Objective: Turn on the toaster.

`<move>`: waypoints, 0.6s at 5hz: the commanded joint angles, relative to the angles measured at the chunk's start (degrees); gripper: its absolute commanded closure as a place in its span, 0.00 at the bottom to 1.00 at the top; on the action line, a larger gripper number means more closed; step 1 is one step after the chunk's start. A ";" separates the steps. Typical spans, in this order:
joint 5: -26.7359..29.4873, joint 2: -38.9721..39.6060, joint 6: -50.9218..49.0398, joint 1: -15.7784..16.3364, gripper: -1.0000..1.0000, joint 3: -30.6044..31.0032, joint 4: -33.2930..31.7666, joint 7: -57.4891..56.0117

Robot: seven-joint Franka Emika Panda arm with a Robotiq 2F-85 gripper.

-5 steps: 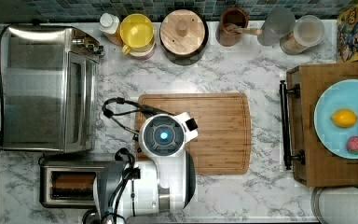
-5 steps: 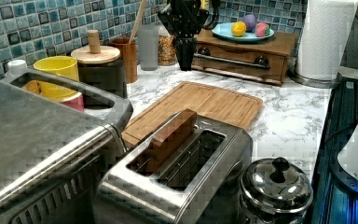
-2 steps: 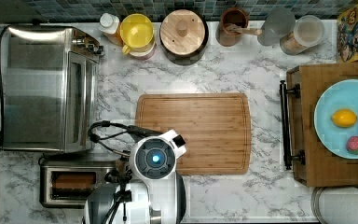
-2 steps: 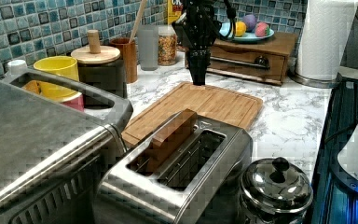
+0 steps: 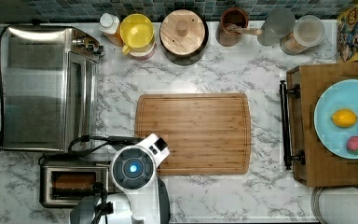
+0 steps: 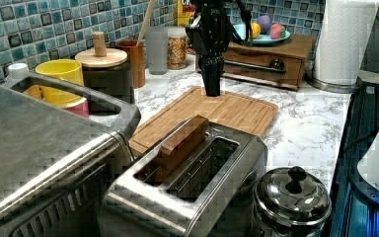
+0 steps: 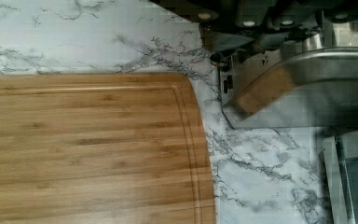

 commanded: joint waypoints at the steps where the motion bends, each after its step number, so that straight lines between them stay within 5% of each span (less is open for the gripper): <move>1: 3.72 -3.51 -2.95 3.23 1.00 0.64 -5.23 -7.07; 3: 6.84 -5.69 -1.49 6.31 1.00 0.36 -7.83 -11.93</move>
